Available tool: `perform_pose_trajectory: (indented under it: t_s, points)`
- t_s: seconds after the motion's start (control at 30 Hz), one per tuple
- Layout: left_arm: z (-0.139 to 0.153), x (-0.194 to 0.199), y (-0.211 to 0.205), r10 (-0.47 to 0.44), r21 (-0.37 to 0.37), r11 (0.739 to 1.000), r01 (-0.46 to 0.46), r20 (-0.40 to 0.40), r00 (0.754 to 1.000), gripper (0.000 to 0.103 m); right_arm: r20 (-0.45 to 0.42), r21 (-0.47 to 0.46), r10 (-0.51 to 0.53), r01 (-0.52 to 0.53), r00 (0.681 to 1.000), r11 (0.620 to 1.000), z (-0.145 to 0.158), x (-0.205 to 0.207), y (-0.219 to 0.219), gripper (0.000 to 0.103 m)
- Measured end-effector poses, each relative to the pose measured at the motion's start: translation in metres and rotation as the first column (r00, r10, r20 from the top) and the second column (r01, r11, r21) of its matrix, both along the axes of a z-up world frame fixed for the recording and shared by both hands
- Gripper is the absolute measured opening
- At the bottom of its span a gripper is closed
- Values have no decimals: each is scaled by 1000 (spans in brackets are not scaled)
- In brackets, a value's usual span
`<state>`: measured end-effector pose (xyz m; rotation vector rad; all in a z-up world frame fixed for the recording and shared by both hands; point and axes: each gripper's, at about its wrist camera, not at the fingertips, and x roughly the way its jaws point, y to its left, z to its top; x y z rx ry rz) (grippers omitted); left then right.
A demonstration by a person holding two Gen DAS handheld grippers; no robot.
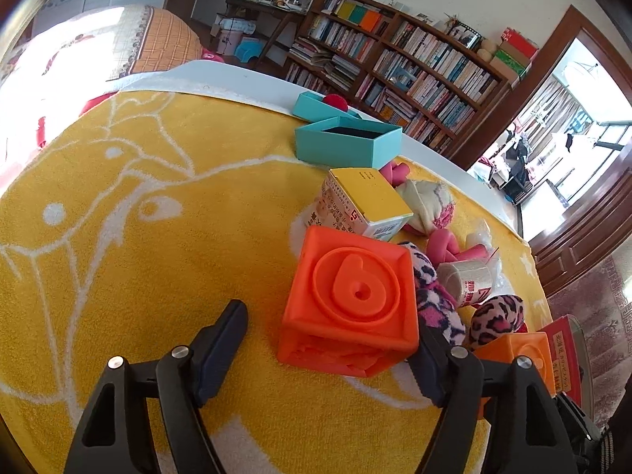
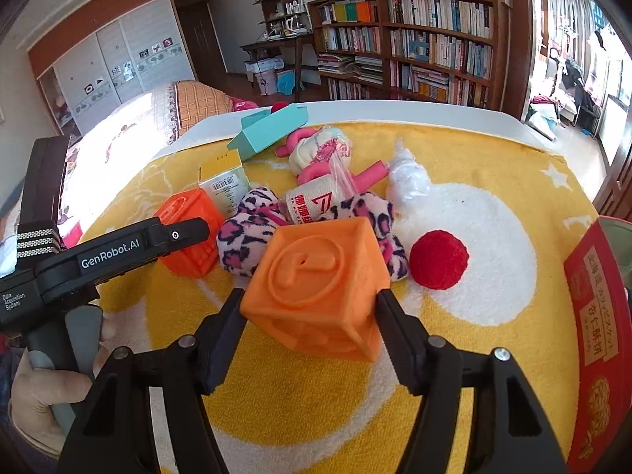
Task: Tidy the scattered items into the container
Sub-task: 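Grasp a light orange cube with the right gripper while the left grasps the dark orange cube, then carry both orange cubes into the tin box and release them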
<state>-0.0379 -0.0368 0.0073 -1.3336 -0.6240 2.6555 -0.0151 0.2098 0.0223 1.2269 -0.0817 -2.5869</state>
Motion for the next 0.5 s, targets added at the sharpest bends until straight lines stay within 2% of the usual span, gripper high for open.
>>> perform_pose_trajectory:
  t_s: [0.03, 0.1, 0.13, 0.27, 0.5]
  points:
    - [1, 1, 2, -7, -2, 1000, 7, -3, 1000, 70, 13, -20, -4, 5, 1000, 1000, -1, 0, 4, 70]
    - [3, 3, 5, -24, -5, 1000, 24, -11, 1000, 60, 34, -72, -10, 13, 999, 997, -1, 0, 12, 69]
    - [4, 4, 6, -28, -2, 1000, 28, -13, 1000, 59, 43, -100, -12, 17, 999, 995, 0, 1, 16, 69]
    - [5, 5, 4, -24, 7, 1000, 24, -22, 999, 58, 33, -171, -32, 37, 999, 985, 8, 9, 27, 69]
    - [16, 11, -2, -5, 16, 1000, 6, -65, 998, 57, -17, -228, -47, 42, 999, 973, 30, 24, 36, 69]
